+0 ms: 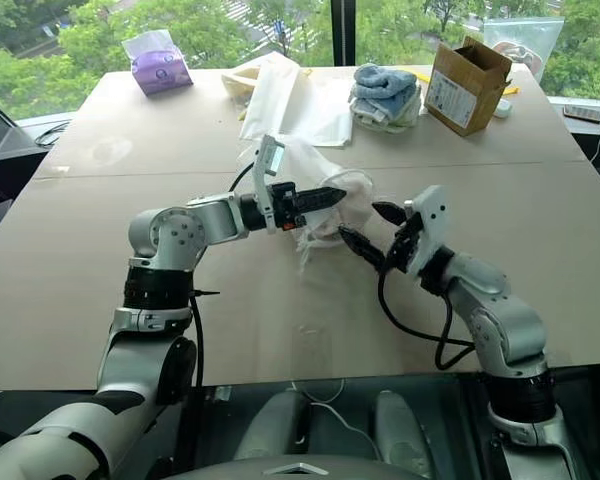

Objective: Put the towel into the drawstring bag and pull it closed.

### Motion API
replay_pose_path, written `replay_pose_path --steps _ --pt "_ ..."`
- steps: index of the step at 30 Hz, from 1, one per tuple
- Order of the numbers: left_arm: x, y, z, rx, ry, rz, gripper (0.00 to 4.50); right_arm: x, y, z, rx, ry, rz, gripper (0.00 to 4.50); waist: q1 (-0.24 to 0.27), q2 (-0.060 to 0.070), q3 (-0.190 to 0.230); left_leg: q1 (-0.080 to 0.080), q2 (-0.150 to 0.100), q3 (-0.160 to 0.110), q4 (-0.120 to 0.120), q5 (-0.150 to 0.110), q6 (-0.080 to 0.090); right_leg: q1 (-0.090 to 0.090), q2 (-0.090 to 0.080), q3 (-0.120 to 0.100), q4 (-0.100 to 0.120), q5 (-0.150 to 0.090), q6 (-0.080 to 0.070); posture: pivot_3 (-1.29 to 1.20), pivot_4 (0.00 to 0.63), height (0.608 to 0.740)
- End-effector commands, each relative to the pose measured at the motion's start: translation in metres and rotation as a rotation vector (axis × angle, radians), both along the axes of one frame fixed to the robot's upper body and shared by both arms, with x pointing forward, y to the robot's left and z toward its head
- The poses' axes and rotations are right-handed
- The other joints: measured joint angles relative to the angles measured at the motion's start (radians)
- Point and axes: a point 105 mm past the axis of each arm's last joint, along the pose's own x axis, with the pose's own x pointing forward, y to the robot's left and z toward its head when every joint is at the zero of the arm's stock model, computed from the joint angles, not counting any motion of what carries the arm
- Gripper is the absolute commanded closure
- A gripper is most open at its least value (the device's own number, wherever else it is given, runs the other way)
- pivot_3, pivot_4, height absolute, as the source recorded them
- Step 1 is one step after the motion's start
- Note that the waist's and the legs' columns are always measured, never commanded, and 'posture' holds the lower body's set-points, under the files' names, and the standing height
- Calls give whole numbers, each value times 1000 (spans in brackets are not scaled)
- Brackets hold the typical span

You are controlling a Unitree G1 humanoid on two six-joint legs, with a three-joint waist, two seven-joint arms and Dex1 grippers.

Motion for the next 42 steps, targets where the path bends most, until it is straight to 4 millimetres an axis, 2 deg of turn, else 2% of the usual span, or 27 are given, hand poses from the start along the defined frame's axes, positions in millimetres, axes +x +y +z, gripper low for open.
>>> replay_pose_path --steps 1,5,8,12,14,16,19,23,26,28,33,36,39,40,41,42 --pt "0 4 19 -31 -77 -15 4500 -7 -11 16 32 -37 -22 41 0 0 0 0 0 0 0 0 0 0 0 0 0 0 0 0 150 740" --pt "-9 16 28 -79 -84 -81 4500 16 -54 7 22 -8 -240 41 -3 0 0 0 0 0 0 0 0 0 0 0 0 0 0 0 150 740" --pt "-16 34 28 -84 -69 -108 4500 27 -68 -2 7 9 -321 41 -4 0 0 0 0 1 0 0 0 0 1 1 0 0 0 0 150 740" --pt "-22 55 23 -68 -53 -101 4500 38 -60 -5 18 6 -329 41 -15 0 0 1 1 2 -2 0 0 -1 2 2 1 0 0 0 150 740" --pt "-17 61 19 -61 -42 -64 4500 44 -55 -10 -31 -7 -323 41 -16 0 0 1 1 2 -2 0 0 -1 1 2 1 0 0 0 150 740" --pt "-13 66 8 -37 -24 -33 4500 50 -42 -16 -121 -48 -271 41 -15 0 0 1 1 2 0 0 0 -1 1 2 1 0 0 0 150 740" --pt "-14 64 1 -26 -7 -31 4500 58 -26 -22 -284 -133 -197 41 -17 0 0 1 0 2 0 0 0 -1 1 2 1 0 0 0 150 740" --pt "-17 60 0 -29 -7 -50 4500 76 -25 -26 -449 -239 -208 41 -19 0 0 0 1 1 0 0 0 -1 1 1 1 0 0 0 150 740" --pt "-17 59 2 -40 -9 -46 4500 93 -25 -15 -364 -239 -276 41 -21 0 0 0 0 2 0 0 0 -1 0 1 1 0 0 0 150 740" --pt "-17 59 2 -40 -11 -45 4500 101 -25 -18 -431 -282 -289 41 -25 0 0 0 1 1 0 0 0 -1 1 1 1 0 0 0 150 740" --pt "-18 62 2 -38 -13 -37 4500 114 -8 -15 -409 -339 -291 41 -30 0 0 0 1 1 0 0 0 -1 0 1 1 0 0 0 150 740" --pt "-18 62 3 -39 -13 -33 4500 119 1 -20 -378 -342 -305 41 -32 0 0 0 1 2 0 0 0 -1 0 1 2 0 0 0 150 740" --pt "-18 64 3 -40 -16 -26 4500 120 7 -18 -259 -345 -349 865 -32 0 0 1 1 2 0 0 0 -1 0 1 2 0 0 0 150 740" --pt "-18 64 4 -41 -16 -24 4500 120 8 -17 -230 -347 -359 1400 -32 0 0 0 1 1 0 0 0 -1 0 1 2 0 0 0 150 740" --pt "-18 64 4 -40 -16 -22 4500 120 9 -14 -194 -355 -372 1694 -32 0 0 1 1 2 0 0 0 -1 0 1 2 0 0 0 150 740" --pt "-18 65 3 -39 -16 -18 4500 121 6 -11 -142 -346 -408 2353 -32 0 0 0 1 2 0 0 0 -1 0 1 2 0 0 0 150 740"
